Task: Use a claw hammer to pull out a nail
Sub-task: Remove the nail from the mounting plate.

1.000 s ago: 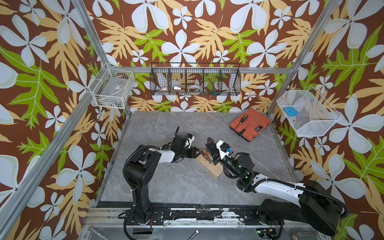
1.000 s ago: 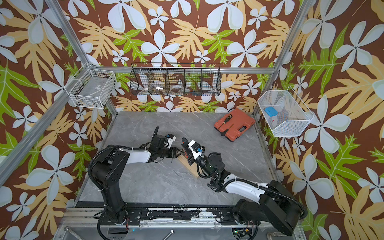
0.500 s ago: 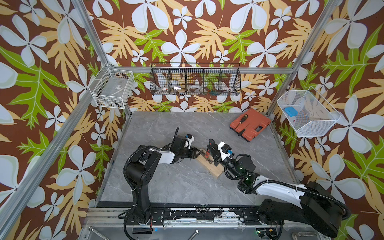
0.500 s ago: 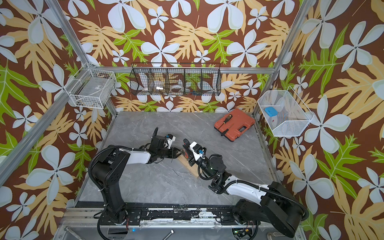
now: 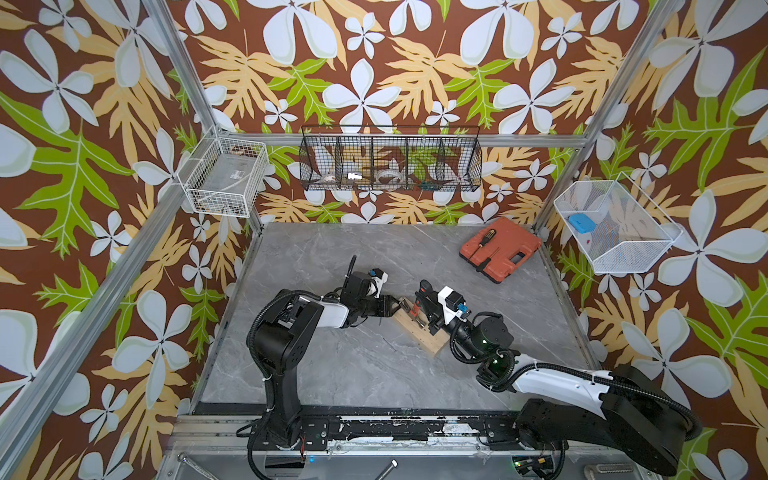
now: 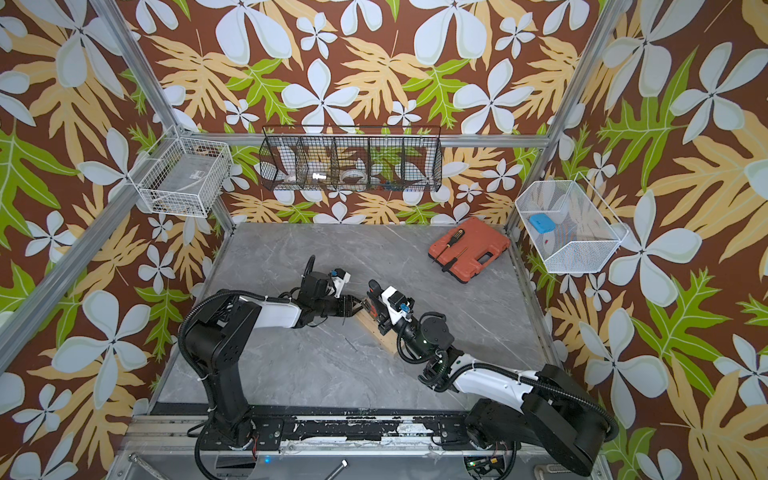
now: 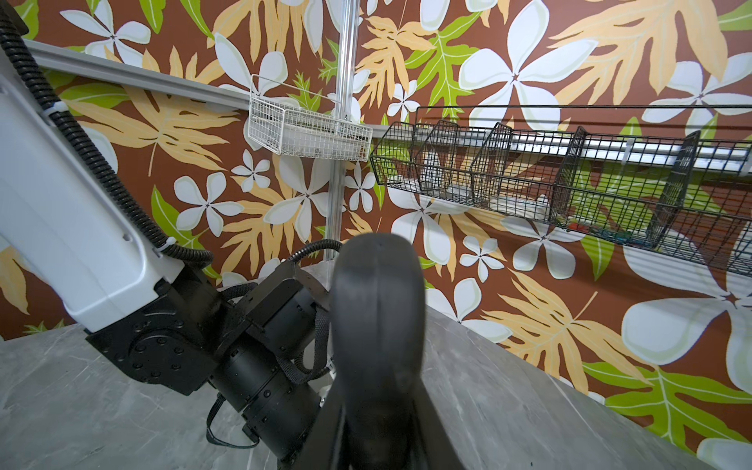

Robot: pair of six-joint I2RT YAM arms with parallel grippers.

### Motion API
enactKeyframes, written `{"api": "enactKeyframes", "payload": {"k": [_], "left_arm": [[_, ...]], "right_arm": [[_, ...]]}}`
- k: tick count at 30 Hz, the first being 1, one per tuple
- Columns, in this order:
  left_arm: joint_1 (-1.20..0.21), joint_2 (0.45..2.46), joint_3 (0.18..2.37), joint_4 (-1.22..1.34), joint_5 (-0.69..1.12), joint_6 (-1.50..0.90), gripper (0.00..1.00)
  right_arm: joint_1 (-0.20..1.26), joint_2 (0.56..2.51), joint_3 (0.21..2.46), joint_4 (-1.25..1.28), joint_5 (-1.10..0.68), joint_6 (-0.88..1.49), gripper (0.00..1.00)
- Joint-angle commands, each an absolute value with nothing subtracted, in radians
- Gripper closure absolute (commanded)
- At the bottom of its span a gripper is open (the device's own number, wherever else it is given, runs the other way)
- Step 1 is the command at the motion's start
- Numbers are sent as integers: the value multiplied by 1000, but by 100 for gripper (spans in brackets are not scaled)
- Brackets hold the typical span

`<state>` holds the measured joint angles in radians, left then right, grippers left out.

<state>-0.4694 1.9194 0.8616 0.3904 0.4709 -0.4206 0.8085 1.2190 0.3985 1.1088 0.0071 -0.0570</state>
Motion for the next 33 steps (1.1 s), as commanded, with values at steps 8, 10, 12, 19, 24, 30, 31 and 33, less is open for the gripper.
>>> {"api": "enactKeyframes", "payload": {"k": [8,10,12,19,24,30,31,33], "left_arm": [[-469,1969,821,74,214,-403,46],[-469,1969,819,77,213,-405,46],[-469,1970,818,78,214,-405,46],[-469,1974,815,78,214,-405,47],[-469,1972,811,78,212,-407,47],[-469,1974,813,78,210,-408,47],[-469,1974,813,78,210,-408,47],[-469,1974,815,77,210,-410,47]], "right_arm": [[831,1221,362,1250,14,-27,100],[833,1220,358,1260,18,-25,100],[836,1222,355,1264,31,-25,100],[842,1226,339,1292,48,-24,100],[844,1220,331,1299,55,-24,100],[845,1202,319,1304,71,-30,100],[845,1199,318,1303,74,-34,100],[845,1192,314,1302,80,-36,100]]}}
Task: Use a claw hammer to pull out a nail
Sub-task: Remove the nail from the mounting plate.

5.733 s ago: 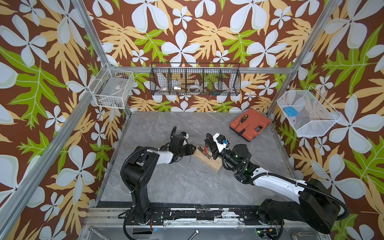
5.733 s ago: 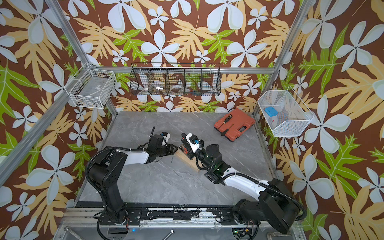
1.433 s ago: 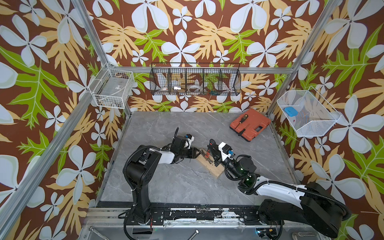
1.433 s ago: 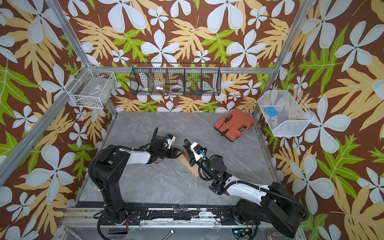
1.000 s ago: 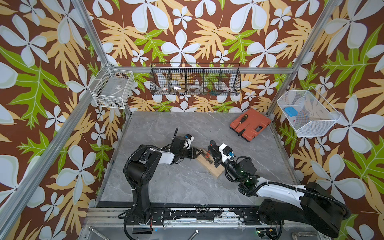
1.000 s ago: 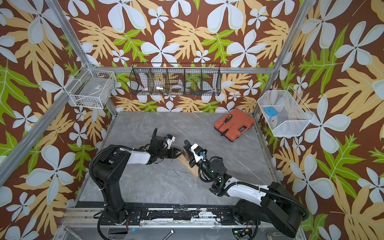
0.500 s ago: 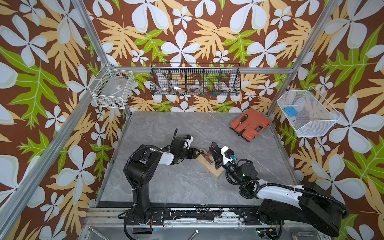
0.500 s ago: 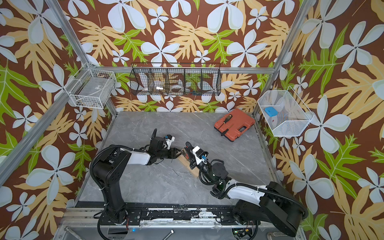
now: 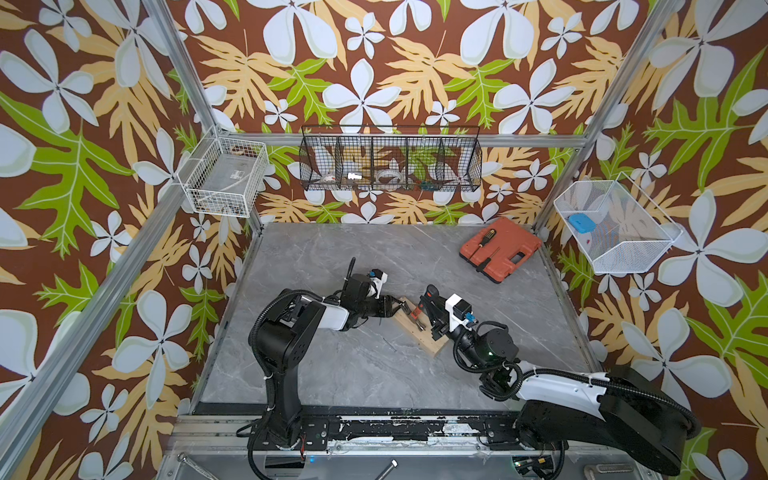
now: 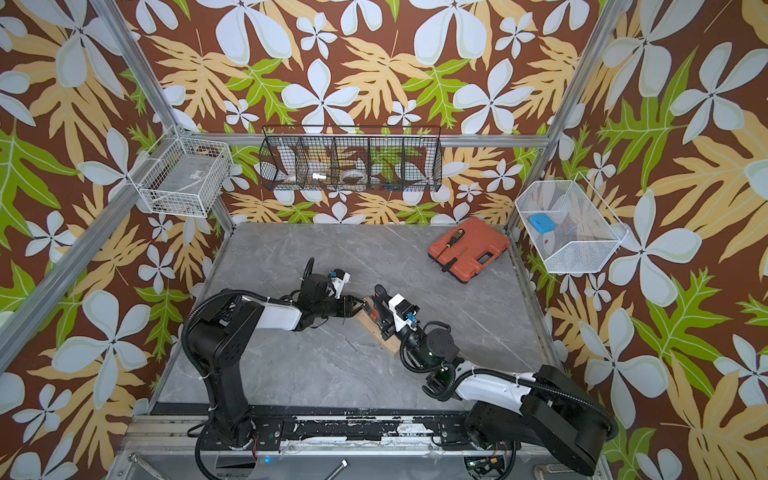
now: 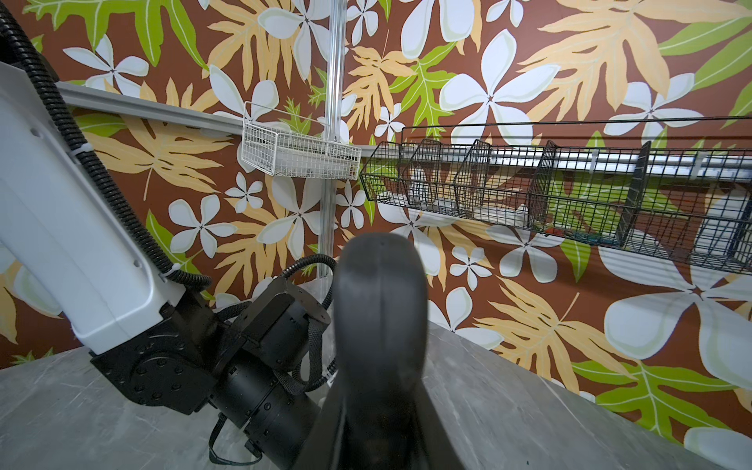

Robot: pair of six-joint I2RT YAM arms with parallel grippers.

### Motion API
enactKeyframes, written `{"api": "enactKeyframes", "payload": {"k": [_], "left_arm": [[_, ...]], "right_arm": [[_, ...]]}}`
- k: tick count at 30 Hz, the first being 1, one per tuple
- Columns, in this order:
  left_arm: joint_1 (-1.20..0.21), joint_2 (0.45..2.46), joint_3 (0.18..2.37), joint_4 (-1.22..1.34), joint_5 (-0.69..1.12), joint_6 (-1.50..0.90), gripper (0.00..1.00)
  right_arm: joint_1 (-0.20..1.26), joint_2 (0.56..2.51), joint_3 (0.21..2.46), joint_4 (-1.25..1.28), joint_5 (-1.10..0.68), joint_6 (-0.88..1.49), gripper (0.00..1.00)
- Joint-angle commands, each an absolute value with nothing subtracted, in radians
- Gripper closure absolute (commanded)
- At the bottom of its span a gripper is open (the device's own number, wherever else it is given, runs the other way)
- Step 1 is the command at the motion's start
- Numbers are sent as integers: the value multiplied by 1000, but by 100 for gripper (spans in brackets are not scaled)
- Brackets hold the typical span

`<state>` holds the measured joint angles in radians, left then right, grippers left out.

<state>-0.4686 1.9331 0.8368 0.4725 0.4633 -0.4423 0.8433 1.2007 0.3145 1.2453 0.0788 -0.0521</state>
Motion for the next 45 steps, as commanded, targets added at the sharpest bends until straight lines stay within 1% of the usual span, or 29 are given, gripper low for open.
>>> {"api": "enactKeyframes", "payload": {"k": [1,19,25,28,38,42,45], "left_arm": [[-469,1974,815,78,211,-410,47],[-469,1980,827,72,215,-411,47],[-469,1962,834,71,218,-408,47],[-469,1927,846,76,240,-400,47],[-469,1767,926,84,287,-327,47],[-469,1691,919,99,246,-282,47],[-468,1606,870,154,211,-249,47]], "right_arm": [[846,1186,312,1302,82,-39,100],[847,1081,307,1266,119,-67,100],[847,1028,337,1203,107,-67,100],[848,993,384,1092,104,-70,100],[847,917,441,941,100,-66,100],[847,905,472,862,158,-47,100],[847,904,485,841,173,-41,100]]}}
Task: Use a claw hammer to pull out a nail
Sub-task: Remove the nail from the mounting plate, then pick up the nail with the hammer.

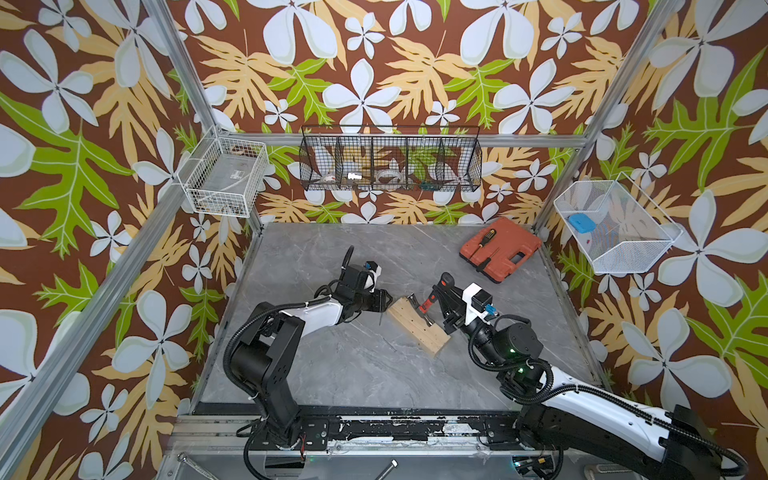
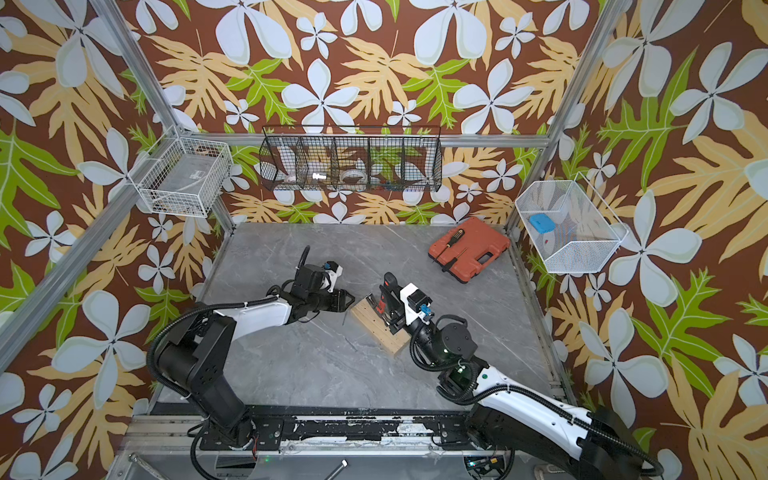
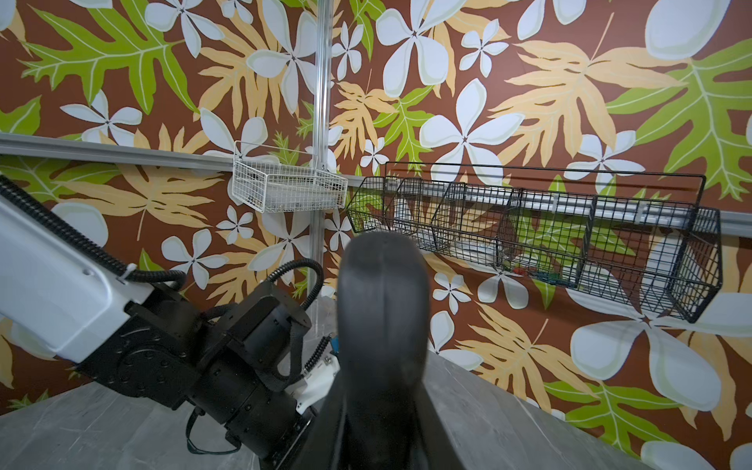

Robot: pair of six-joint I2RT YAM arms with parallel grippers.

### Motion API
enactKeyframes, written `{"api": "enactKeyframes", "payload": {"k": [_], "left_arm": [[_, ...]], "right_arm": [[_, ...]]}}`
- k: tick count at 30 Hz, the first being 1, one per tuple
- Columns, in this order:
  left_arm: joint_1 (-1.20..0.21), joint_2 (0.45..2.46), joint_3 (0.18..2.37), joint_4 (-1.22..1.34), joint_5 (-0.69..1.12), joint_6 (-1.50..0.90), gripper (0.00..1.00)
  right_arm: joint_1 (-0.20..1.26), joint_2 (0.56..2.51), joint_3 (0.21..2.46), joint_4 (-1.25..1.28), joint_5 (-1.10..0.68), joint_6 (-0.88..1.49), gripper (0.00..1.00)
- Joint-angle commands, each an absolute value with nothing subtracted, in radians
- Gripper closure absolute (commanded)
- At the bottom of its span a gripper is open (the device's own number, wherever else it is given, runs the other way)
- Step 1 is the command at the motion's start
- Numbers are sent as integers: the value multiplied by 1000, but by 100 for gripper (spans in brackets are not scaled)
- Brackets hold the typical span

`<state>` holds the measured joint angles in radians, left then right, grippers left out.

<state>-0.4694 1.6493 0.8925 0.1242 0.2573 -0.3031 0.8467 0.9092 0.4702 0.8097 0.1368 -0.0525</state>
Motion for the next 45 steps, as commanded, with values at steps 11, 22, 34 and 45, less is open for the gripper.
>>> {"api": "enactKeyframes", "payload": {"k": [11,22,34,45], "left_arm": [[-518,1298,584,487,173,-124,56],[-664,1248,428,739,87,196,65],[-707,1317,462,742,34,308,68],[-733,1370,485,739,3,348,74]], "right_arm": [[846,955,608,705,199,19,100],[846,967,670,641,145,66,100],[845,974,693,638,77,90,100],[845,965,687,669,37,104,100]]}}
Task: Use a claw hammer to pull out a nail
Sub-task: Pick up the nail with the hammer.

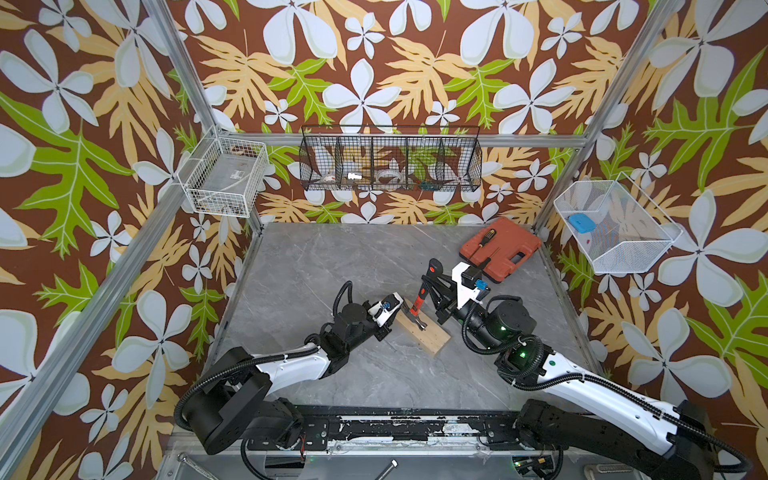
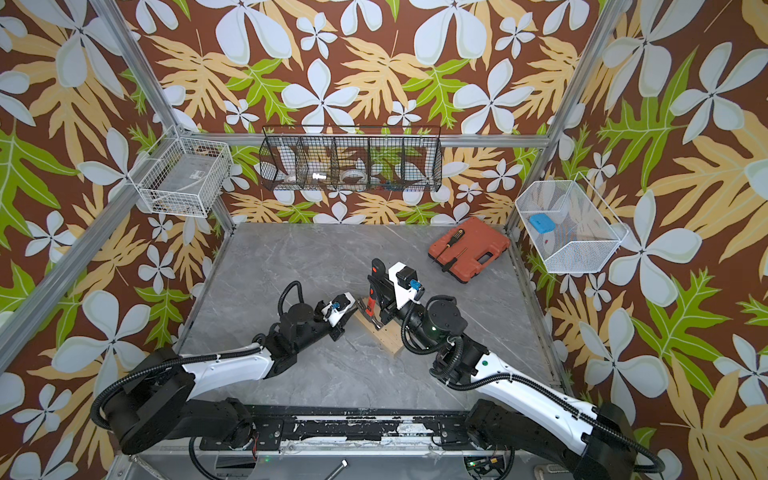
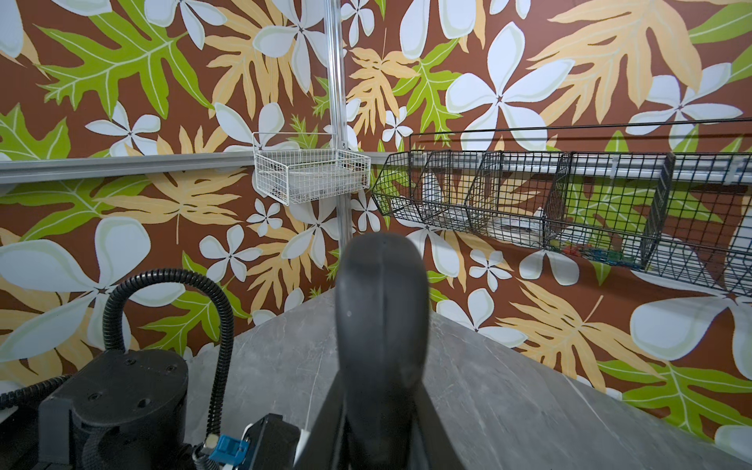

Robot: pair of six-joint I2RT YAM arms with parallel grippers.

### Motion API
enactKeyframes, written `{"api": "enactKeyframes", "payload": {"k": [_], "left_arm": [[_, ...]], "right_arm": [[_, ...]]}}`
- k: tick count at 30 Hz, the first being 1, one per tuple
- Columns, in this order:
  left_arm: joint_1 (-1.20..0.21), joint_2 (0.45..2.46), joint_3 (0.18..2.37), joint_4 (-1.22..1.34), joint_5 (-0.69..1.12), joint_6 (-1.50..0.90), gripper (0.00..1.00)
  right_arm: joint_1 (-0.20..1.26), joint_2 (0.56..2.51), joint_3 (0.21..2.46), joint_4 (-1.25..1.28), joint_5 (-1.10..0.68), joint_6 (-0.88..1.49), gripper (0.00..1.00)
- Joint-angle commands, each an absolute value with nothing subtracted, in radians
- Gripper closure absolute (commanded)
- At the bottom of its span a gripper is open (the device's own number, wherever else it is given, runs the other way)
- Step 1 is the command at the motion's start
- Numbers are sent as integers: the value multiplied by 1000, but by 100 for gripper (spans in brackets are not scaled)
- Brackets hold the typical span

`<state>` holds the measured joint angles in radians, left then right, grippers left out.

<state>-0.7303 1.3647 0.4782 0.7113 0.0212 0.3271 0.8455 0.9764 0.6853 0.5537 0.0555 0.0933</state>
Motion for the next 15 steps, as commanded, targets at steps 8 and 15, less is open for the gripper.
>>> {"api": "enactKeyframes", "payload": {"k": [8,15], "left_arm": [[-735,1384,482,720,-16,356,69],[-735,1390,482,718,-34,362,71]], "right_arm": [[845,950,681,672,25,104,100],[846,954,688,667,12,106,100]]}}
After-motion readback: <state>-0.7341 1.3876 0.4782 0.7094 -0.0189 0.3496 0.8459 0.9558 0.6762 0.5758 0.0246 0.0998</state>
